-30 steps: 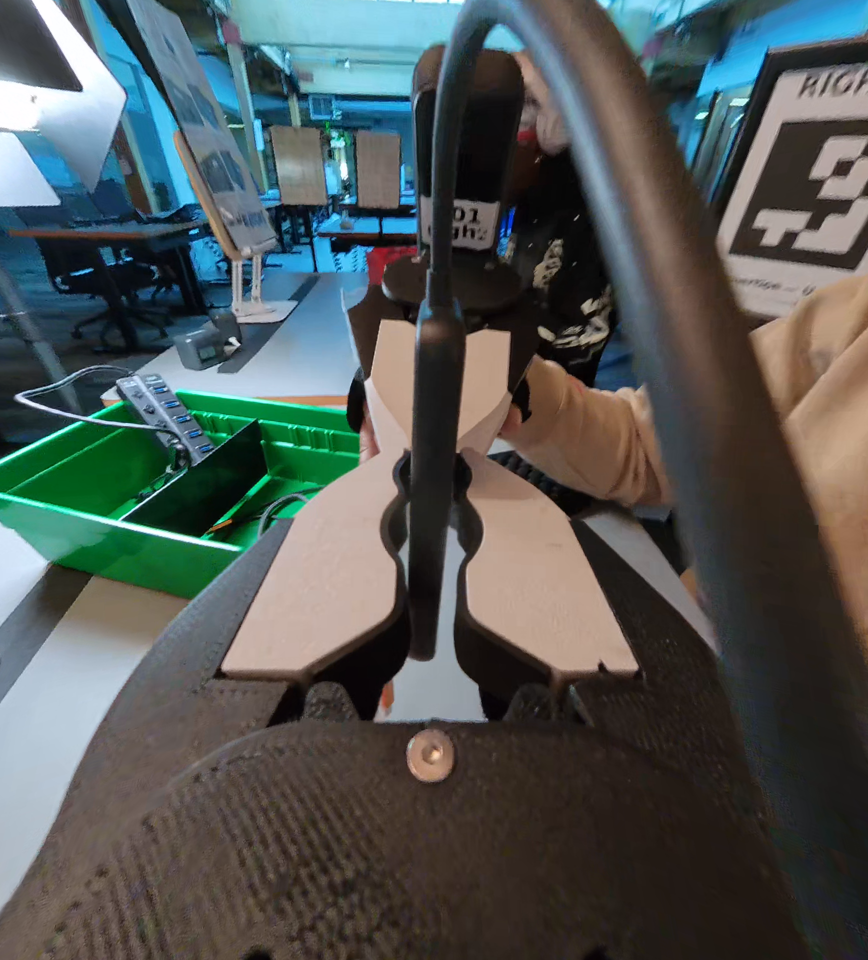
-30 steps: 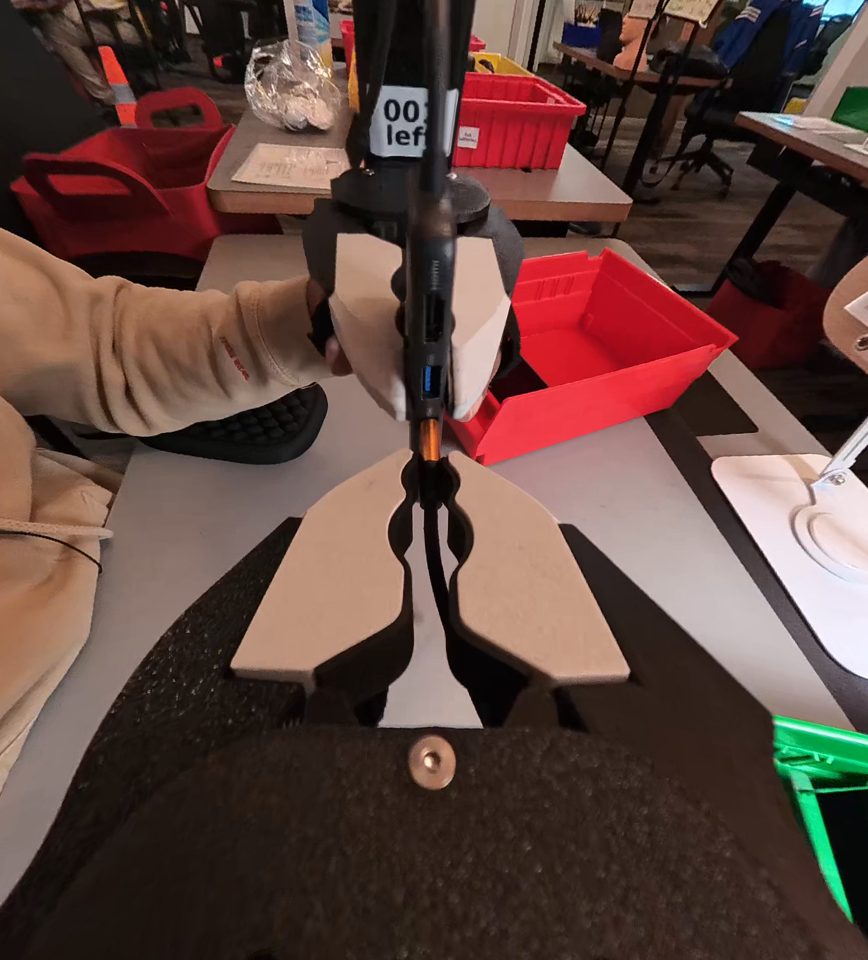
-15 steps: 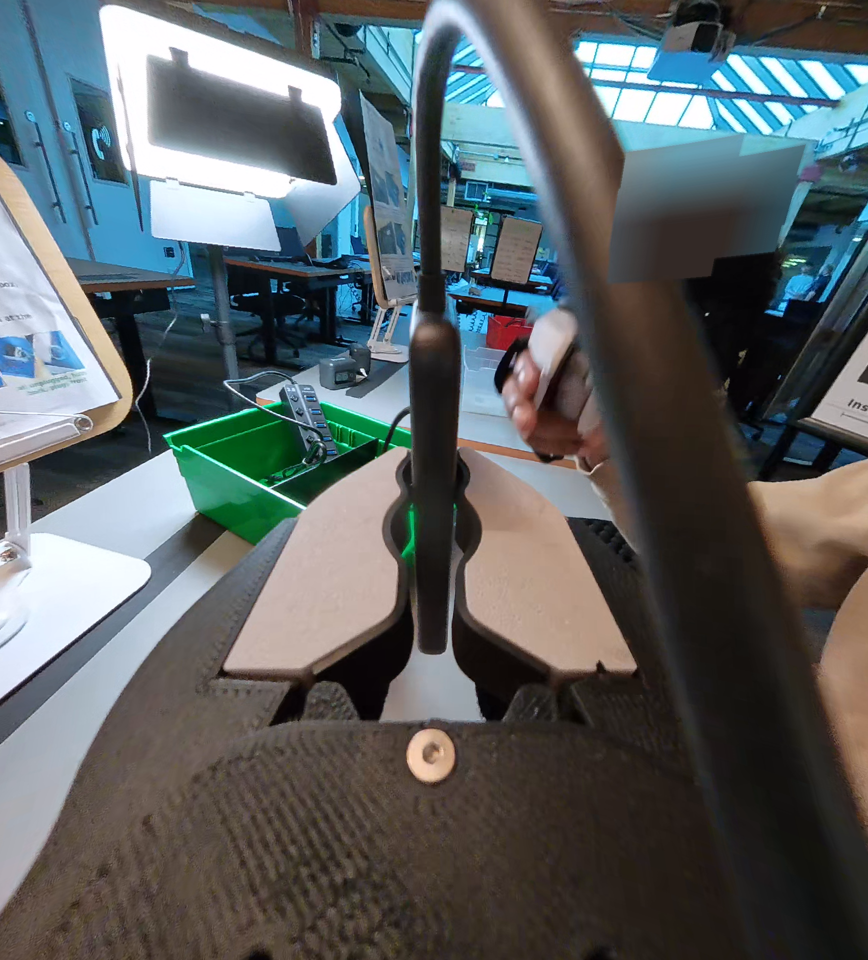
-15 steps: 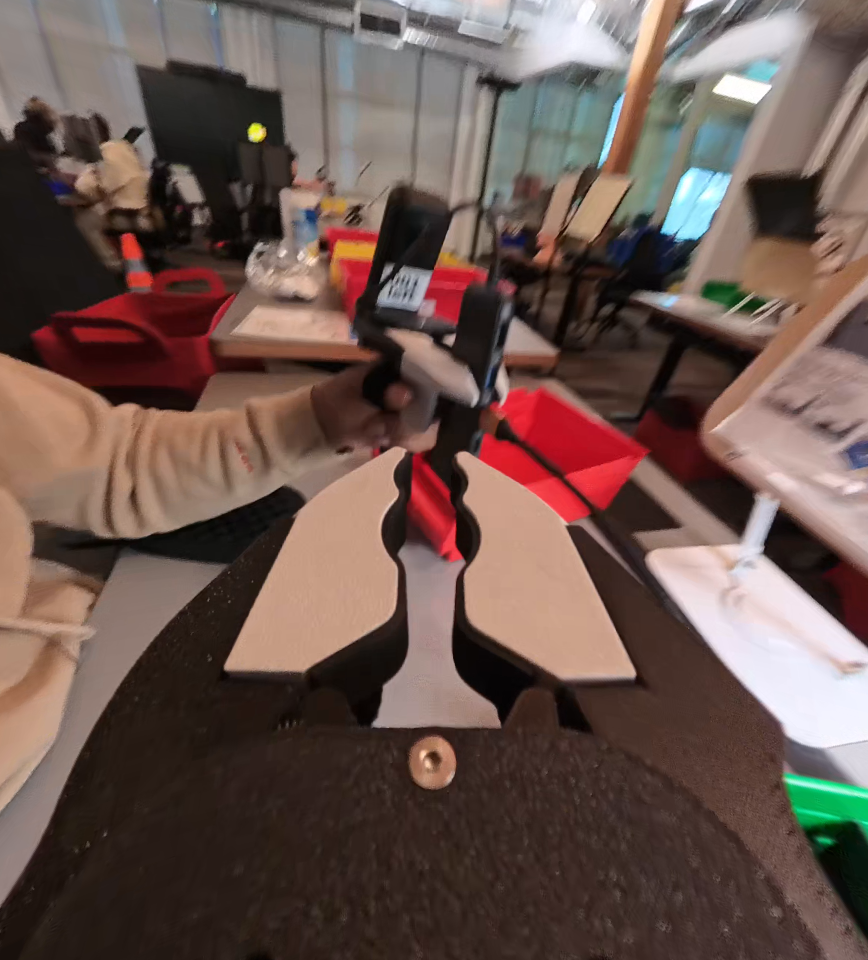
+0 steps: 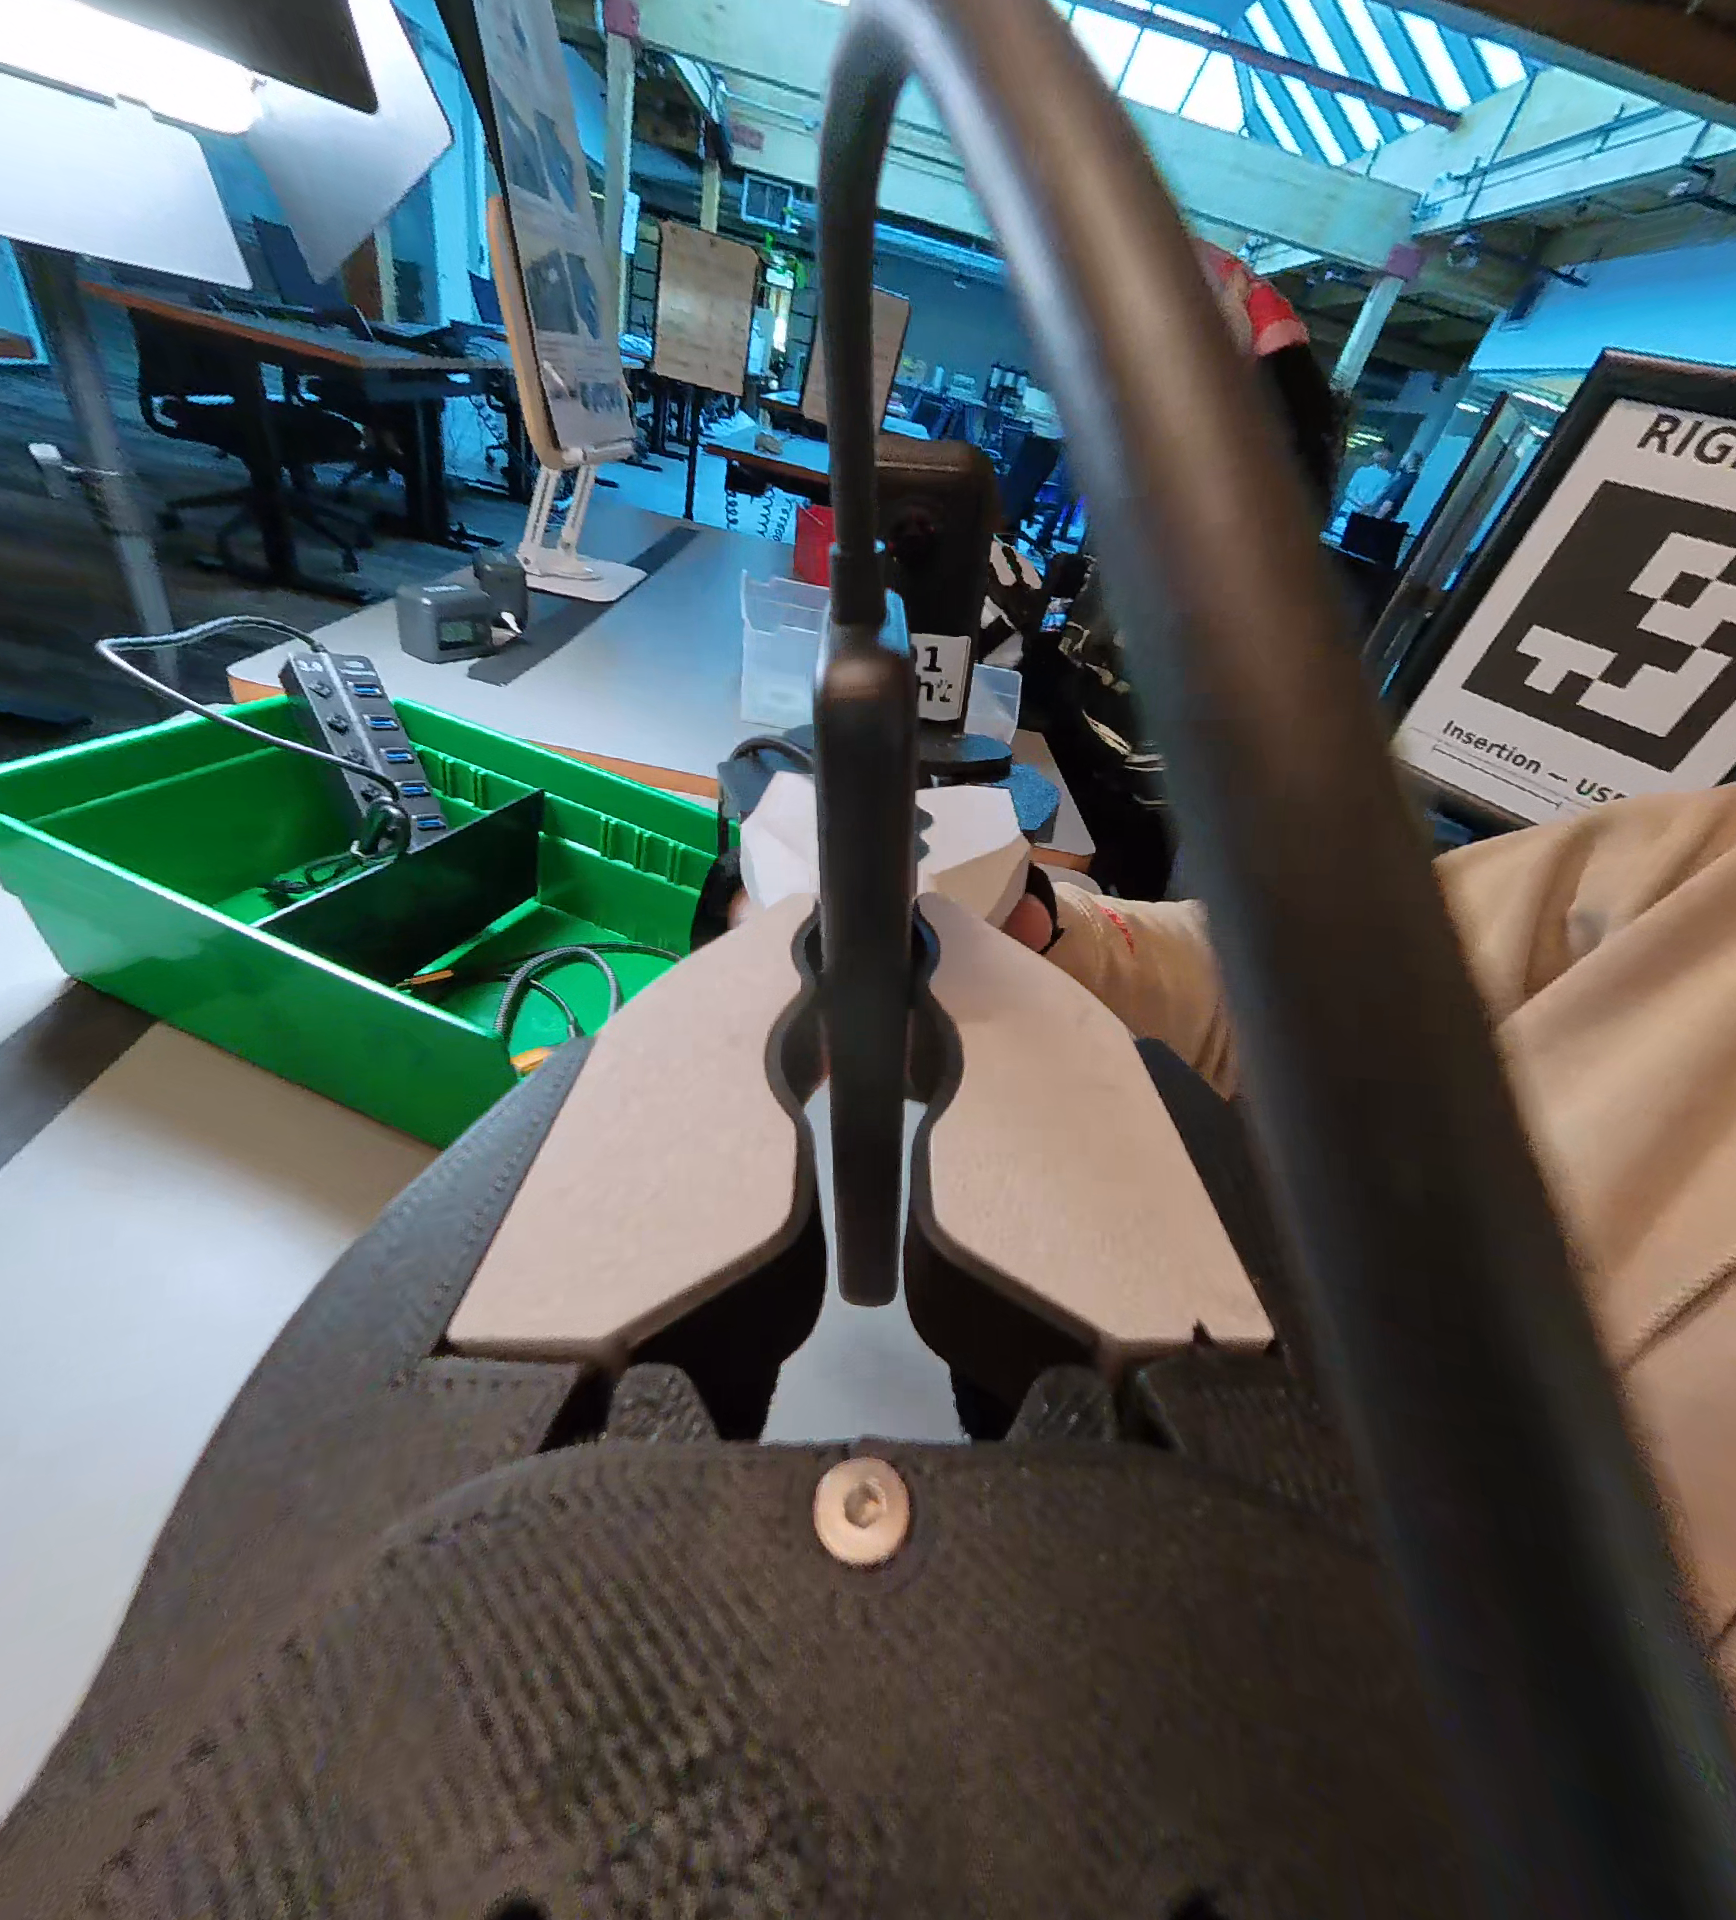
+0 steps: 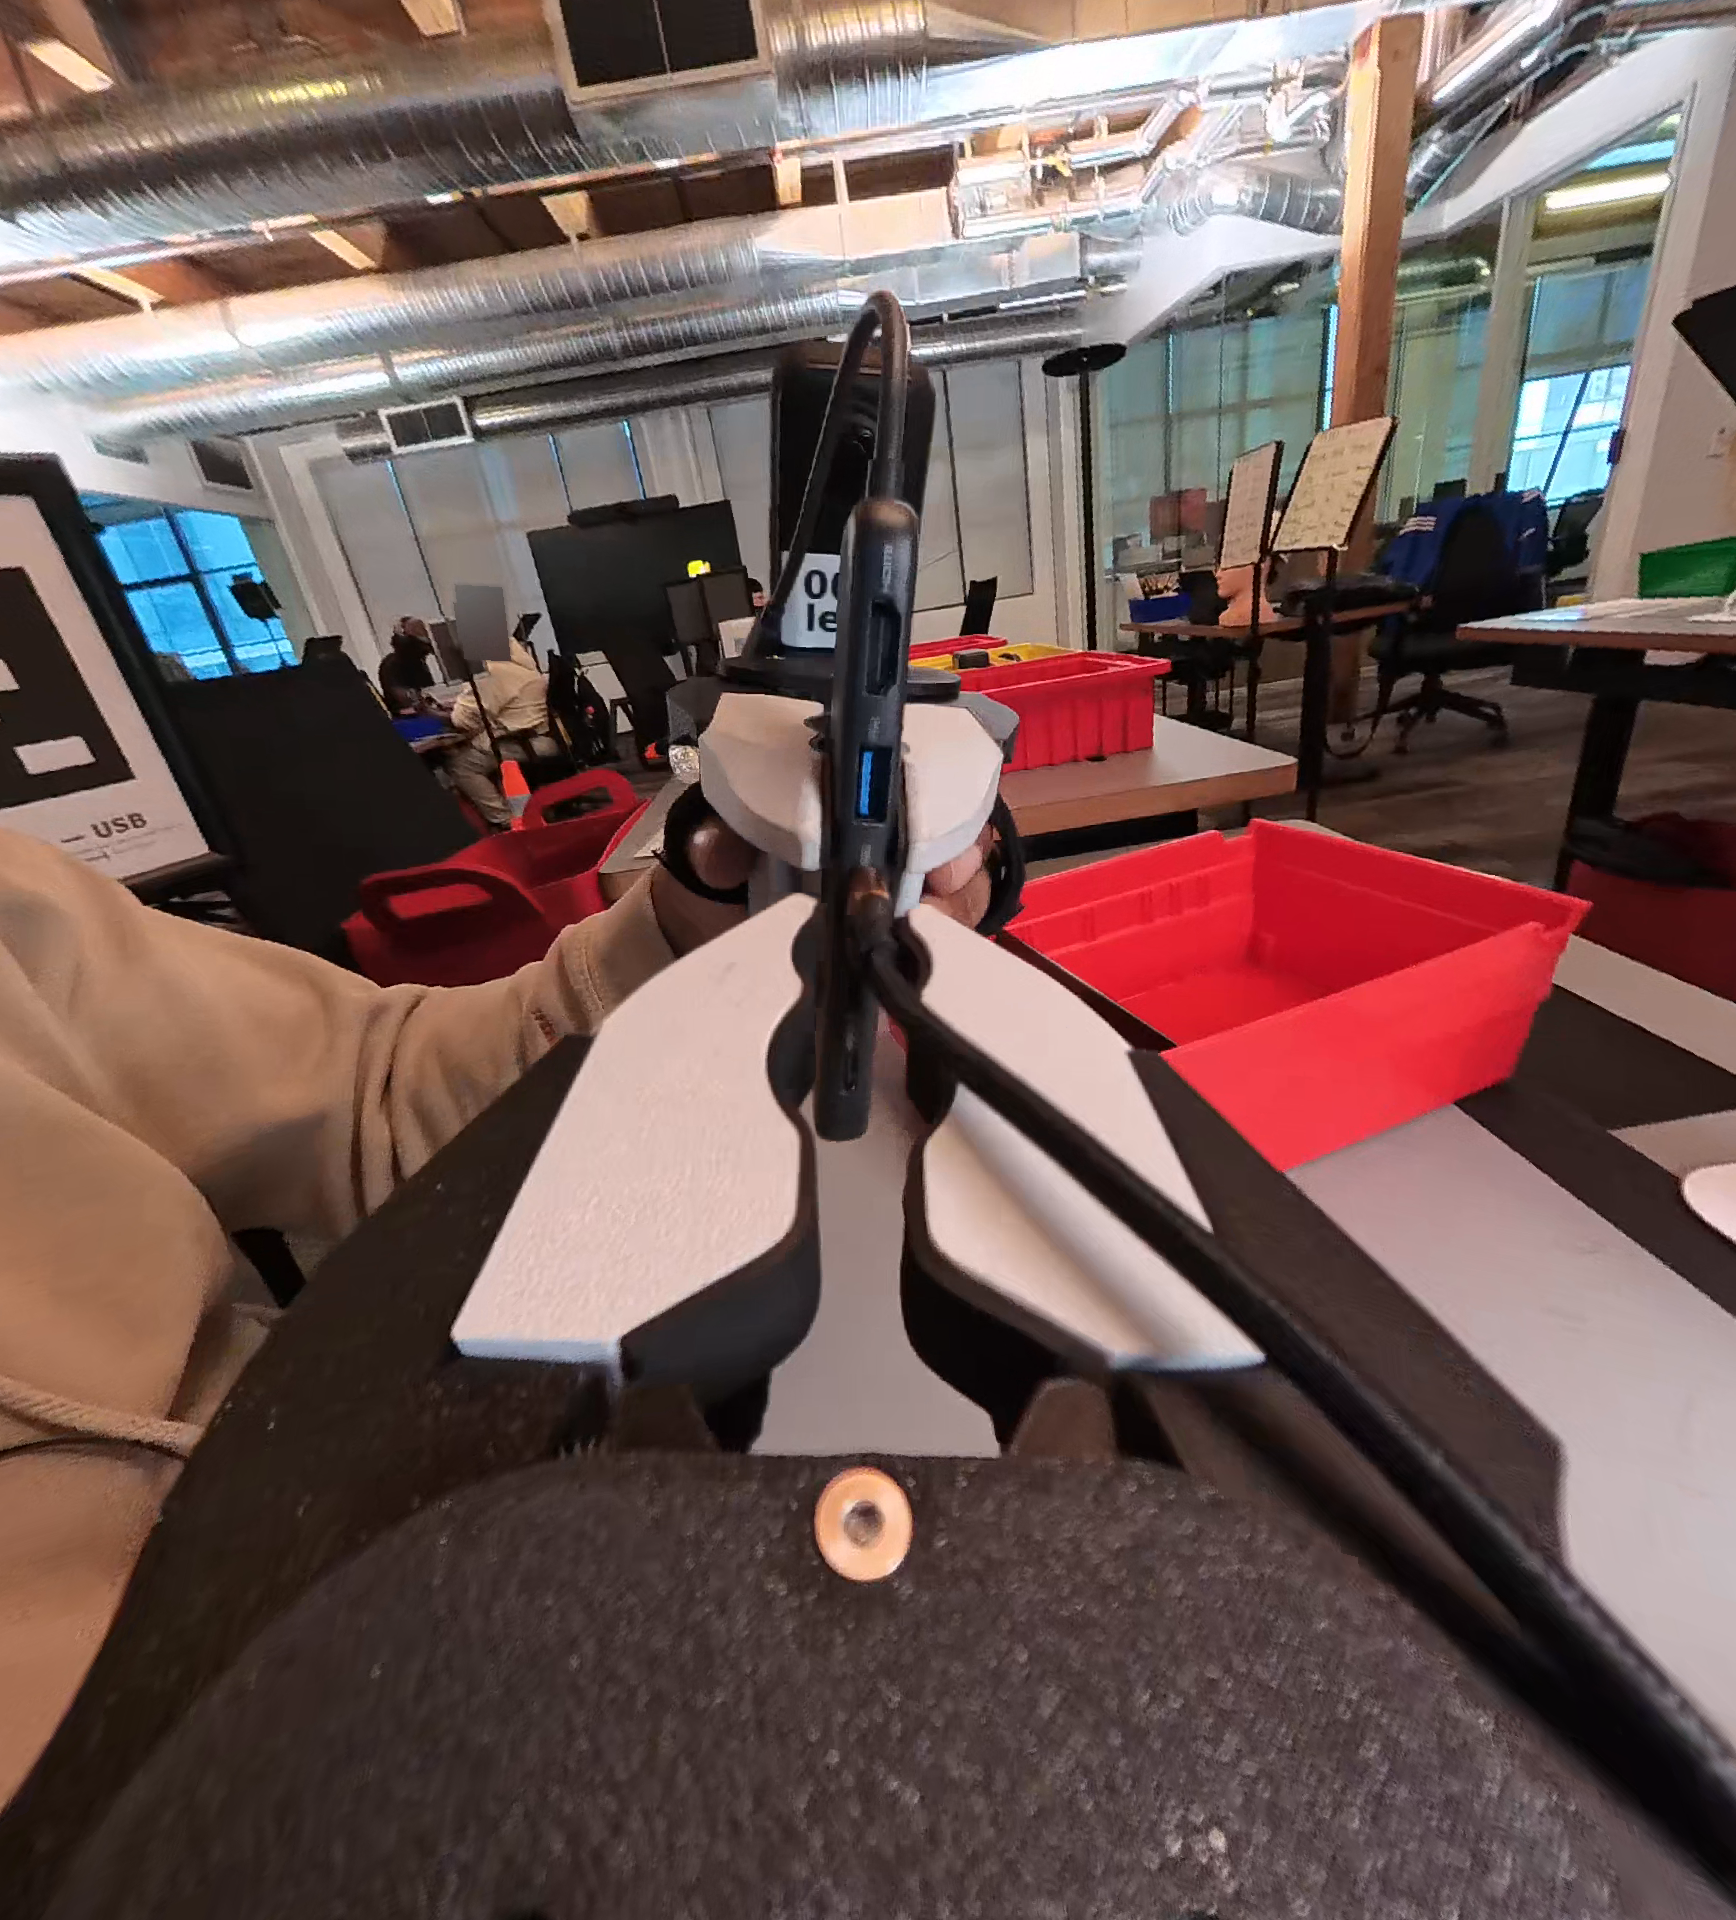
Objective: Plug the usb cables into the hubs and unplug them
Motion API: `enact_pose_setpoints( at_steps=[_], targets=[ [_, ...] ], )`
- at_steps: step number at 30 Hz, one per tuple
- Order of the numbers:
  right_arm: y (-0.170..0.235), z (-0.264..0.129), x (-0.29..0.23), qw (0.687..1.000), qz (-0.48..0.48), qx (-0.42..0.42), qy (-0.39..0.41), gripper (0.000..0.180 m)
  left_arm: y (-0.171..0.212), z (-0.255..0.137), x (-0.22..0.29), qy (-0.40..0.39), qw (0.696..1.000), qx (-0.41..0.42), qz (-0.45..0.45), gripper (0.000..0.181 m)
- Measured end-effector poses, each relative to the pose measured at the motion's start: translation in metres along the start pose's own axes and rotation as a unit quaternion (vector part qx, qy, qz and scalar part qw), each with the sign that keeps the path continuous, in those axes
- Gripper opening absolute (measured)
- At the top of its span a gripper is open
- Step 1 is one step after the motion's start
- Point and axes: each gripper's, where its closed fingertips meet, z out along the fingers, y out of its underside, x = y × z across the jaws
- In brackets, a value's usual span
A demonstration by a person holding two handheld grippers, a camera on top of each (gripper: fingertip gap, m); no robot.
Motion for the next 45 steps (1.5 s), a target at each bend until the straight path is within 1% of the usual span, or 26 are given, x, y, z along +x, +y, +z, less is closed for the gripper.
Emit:
enact_pose_setpoints(
  at_steps=[2,8,12,13,14,15,16,18,20,23,28,30,33,35,37,39,41,45],
  targets=[
    [-0.001,-0.001,0.0,1.0,-0.004,0.0,-0.003,0.008,0.001,0.001,0.002,0.004,1.0,-0.006,-0.002,0.013],
    [-0.001,-0.002,-0.001,1.0,-0.019,-0.011,-0.006,0.006,0.001,0.0,0.002,0.007,1.0,-0.009,-0.003,0.012],
    [0.002,-0.003,-0.003,0.998,-0.025,-0.049,-0.014,0.007,0.004,-0.003,0.004,-0.002,0.999,-0.043,0.023,0.013],
    [-0.003,-0.008,-0.002,0.999,-0.025,-0.041,-0.012,0.007,0.0,-0.009,0.003,-0.008,0.999,-0.036,0.024,0.013],
    [-0.013,-0.018,0.005,1.0,-0.015,-0.027,-0.004,0.006,-0.011,-0.022,0.0,-0.015,1.0,-0.008,0.017,0.013],
    [-0.023,-0.032,0.015,1.0,-0.009,-0.014,0.011,0.006,-0.025,-0.043,-0.004,-0.022,0.999,0.024,0.011,0.012],
    [-0.029,-0.044,0.024,0.999,-0.011,-0.014,0.03,0.006,-0.034,-0.064,-0.008,-0.043,0.998,0.037,0.018,0.012],
    [-0.026,-0.057,0.033,0.997,0.002,-0.063,0.043,0.007,-0.037,-0.097,-0.017,-0.105,0.993,0.019,0.045,0.012],
    [-0.022,-0.062,0.042,0.994,0.011,-0.088,0.069,0.007,-0.037,-0.111,-0.022,-0.138,0.989,0.008,0.05,0.012],
    [0.0,-0.07,0.046,0.983,0.044,-0.162,0.072,0.007,-0.032,-0.108,-0.03,-0.156,0.987,-0.004,0.043,0.012],
    [0.03,-0.097,0.07,0.947,0.09,-0.295,0.088,0.007,-0.013,-0.088,-0.043,-0.158,0.986,-0.044,0.033,0.012],
    [0.033,-0.11,0.088,0.932,0.107,-0.331,0.107,0.007,-0.008,-0.082,-0.046,-0.158,0.985,-0.054,0.032,0.012],
    [0.04,-0.128,0.104,0.909,0.163,-0.37,0.098,0.007,-0.004,-0.076,-0.046,-0.155,0.985,-0.062,0.033,0.012],
    [0.053,-0.14,0.117,0.889,0.194,-0.4,0.107,0.007,-0.003,-0.074,-0.045,-0.155,0.985,-0.067,0.036,0.012],
    [0.071,-0.157,0.128,0.861,0.208,-0.445,0.133,0.007,-0.002,-0.074,-0.045,-0.155,0.985,-0.069,0.038,0.012],
    [0.085,-0.174,0.135,0.837,0.205,-0.481,0.157,0.008,-0.002,-0.075,-0.046,-0.154,0.985,-0.068,0.037,0.012],
    [0.09,-0.187,0.139,0.821,0.191,-0.506,0.182,0.014,-0.002,-0.076,-0.047,-0.154,0.985,-0.067,0.035,0.012],
    [0.086,-0.213,0.149,0.79,0.138,-0.547,0.238,0.023,0.004,-0.072,-0.051,-0.15,0.986,-0.072,0.023,0.012]
  ],
)
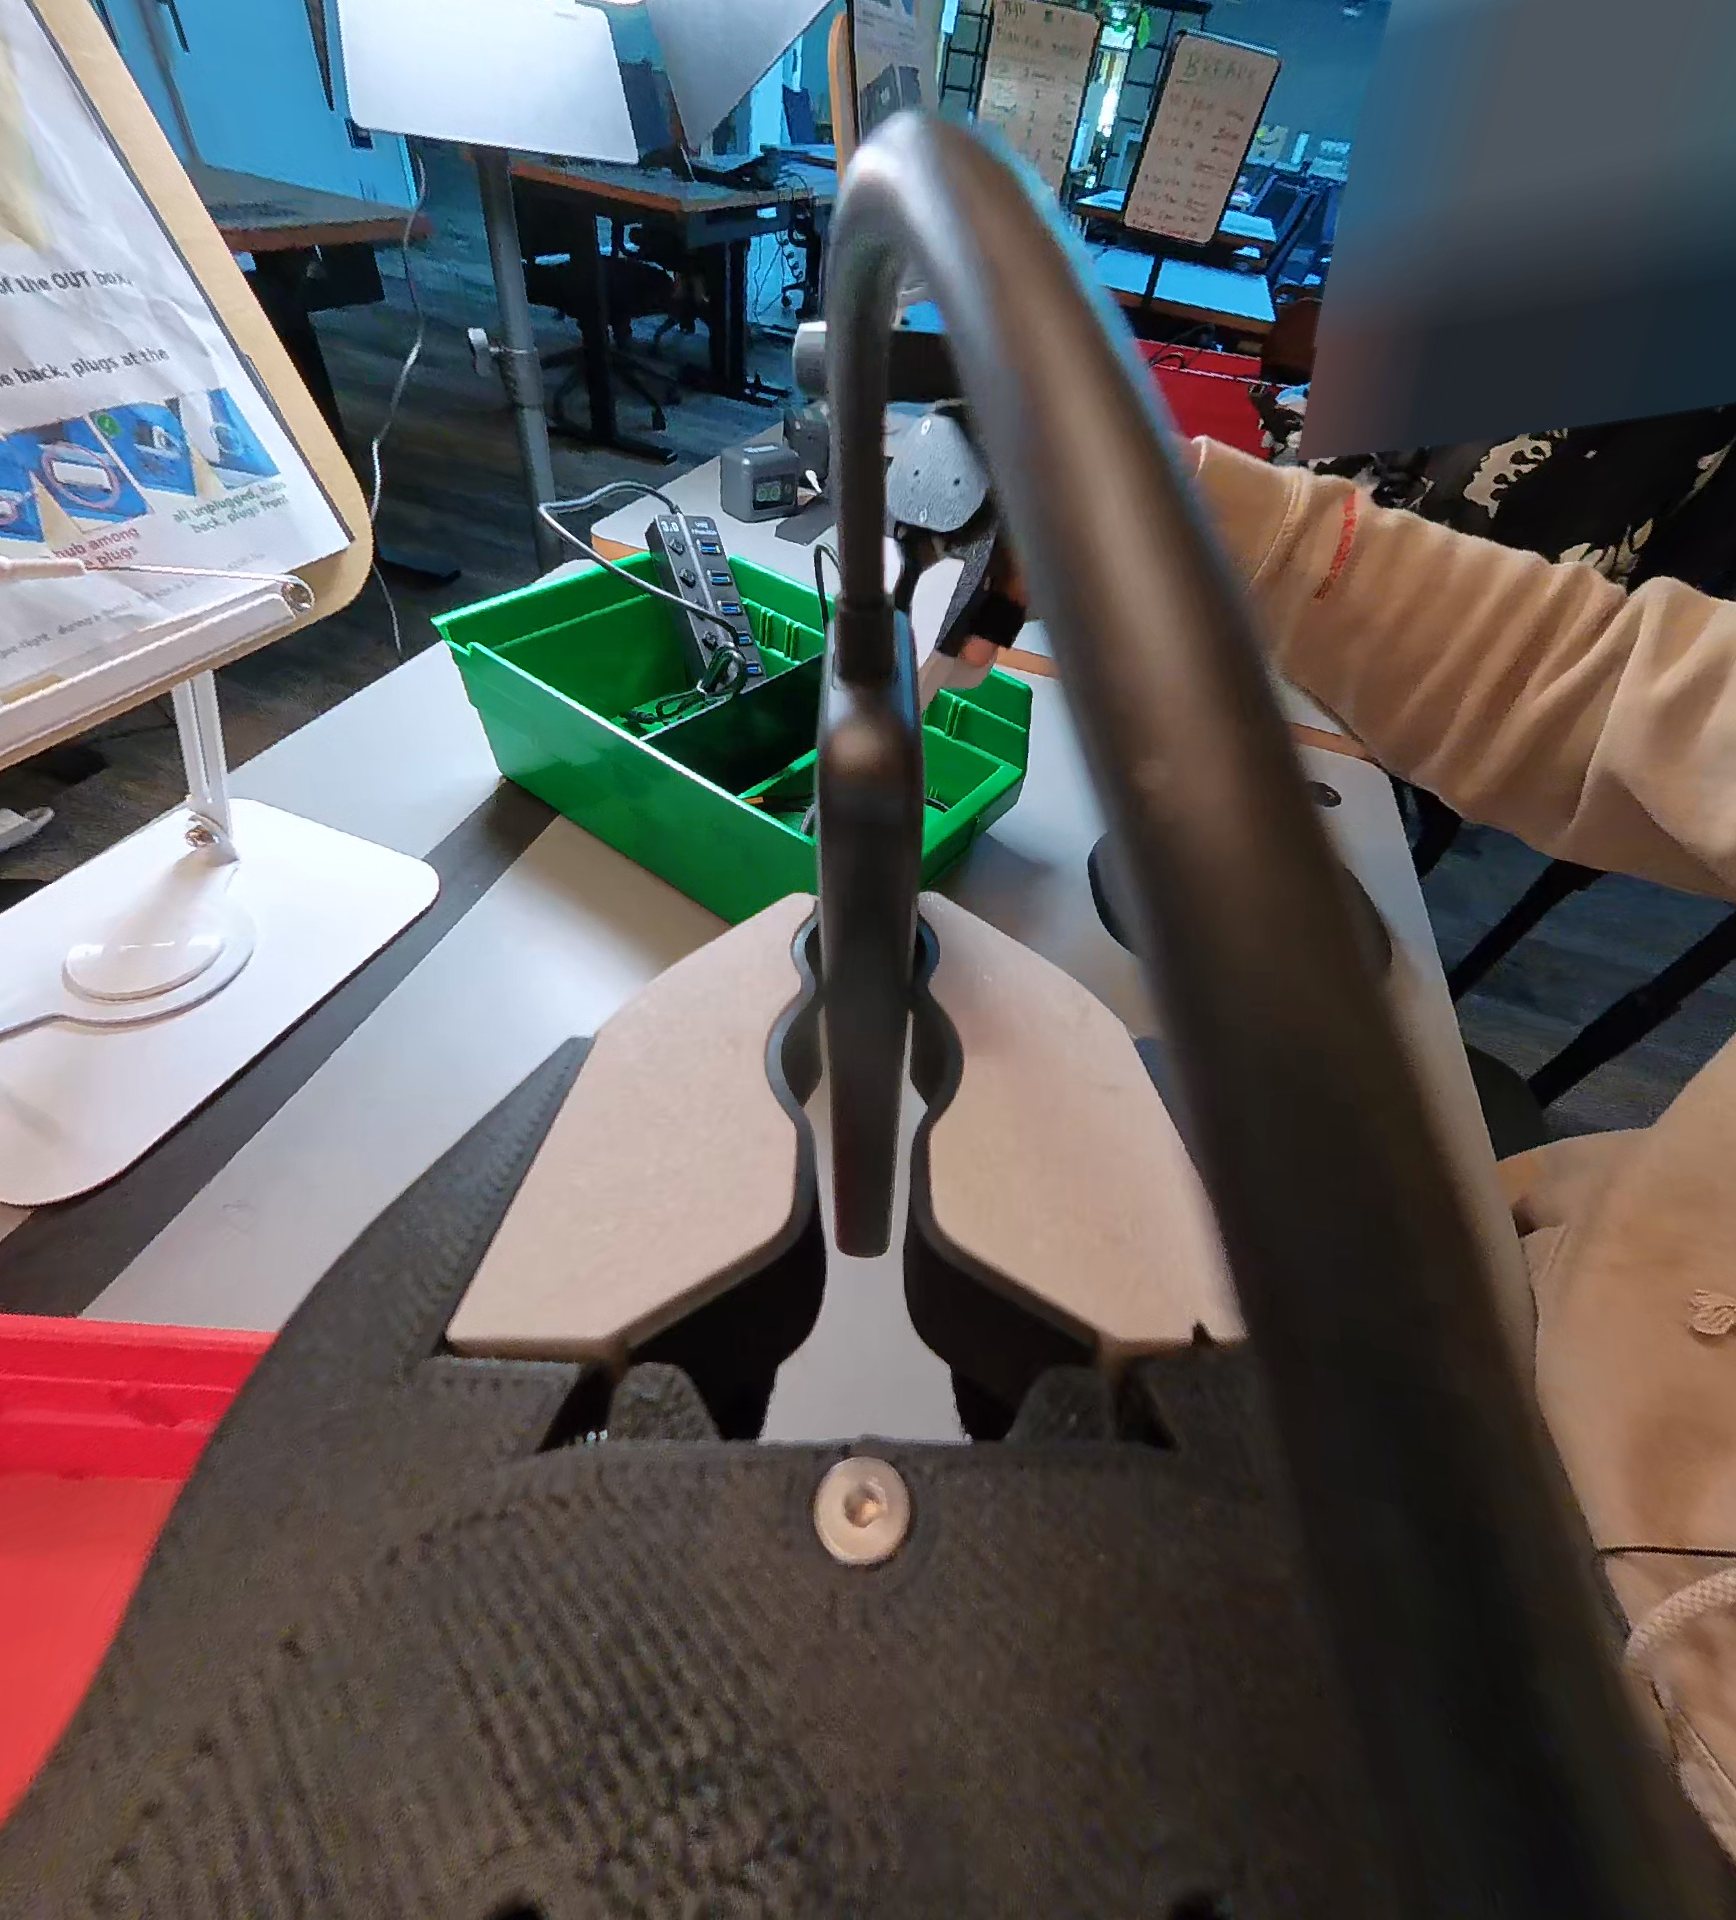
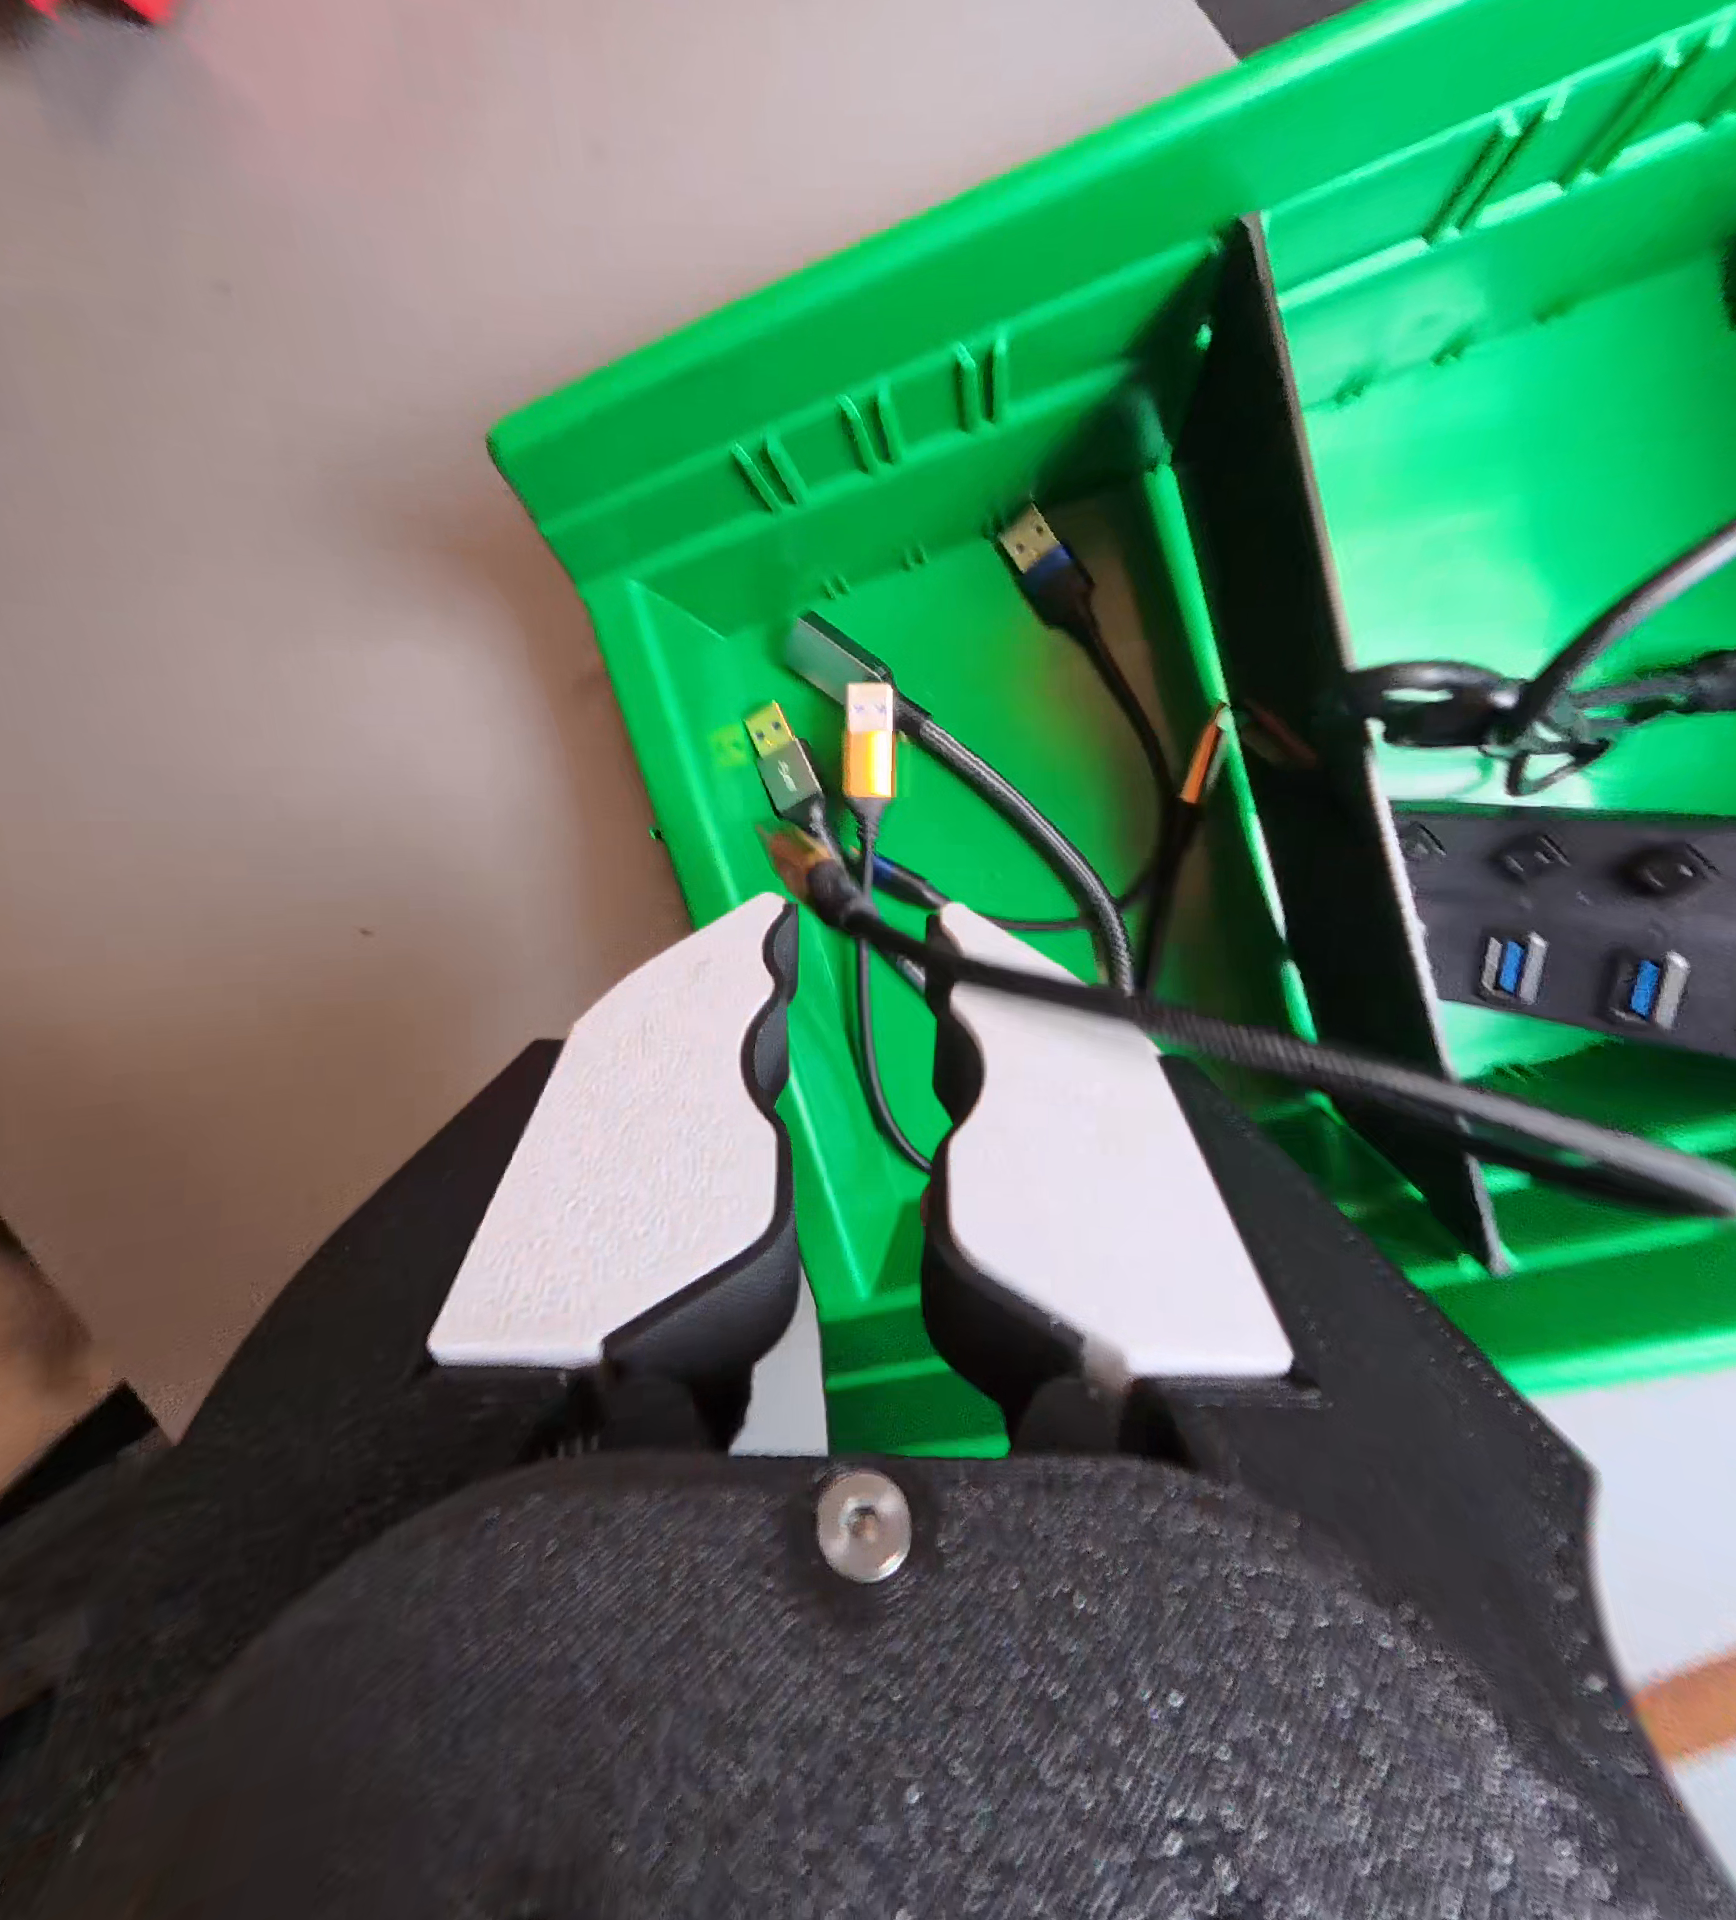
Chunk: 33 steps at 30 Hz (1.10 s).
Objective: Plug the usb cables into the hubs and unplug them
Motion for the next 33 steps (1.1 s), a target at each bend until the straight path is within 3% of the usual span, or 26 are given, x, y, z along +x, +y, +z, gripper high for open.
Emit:
enact_pose_setpoints(
  at_steps=[7,12,18,21,25,28,33],
  targets=[
    [0.021,-0.03,0.001,0.992,-0.073,-0.08,0.066,0.028,0.019,0.024,0.0,0.014,0.999,-0.039,-0.014,0.012],
    [-0.021,-0.042,-0.025,0.988,-0.126,0.038,0.078,0.028,0.03,0.04,0.007,0.03,0.997,-0.064,-0.014,0.012],
    [-0.087,-0.039,-0.128,0.952,-0.186,0.243,-0.014,0.03,0.052,0.064,0.019,0.048,0.992,-0.116,-0.007,0.012],
    [-0.102,-0.032,-0.17,0.939,-0.219,0.261,-0.051,0.032,0.064,0.077,0.029,0.064,0.988,-0.144,0.003,0.012],
    [-0.111,-0.012,-0.199,0.94,-0.247,0.225,-0.074,0.037,0.072,0.092,0.048,0.096,0.983,-0.158,0.014,0.012],
    [-0.107,-0.003,-0.208,0.939,-0.266,0.199,-0.089,0.015,0.073,0.098,0.057,0.107,0.982,-0.156,0.027,0.012],
    [-0.106,-0.044,-0.215,0.924,-0.28,0.243,-0.096,0.011,0.045,0.094,0.058,0.099,0.991,-0.067,0.054,0.03]
  ],
)
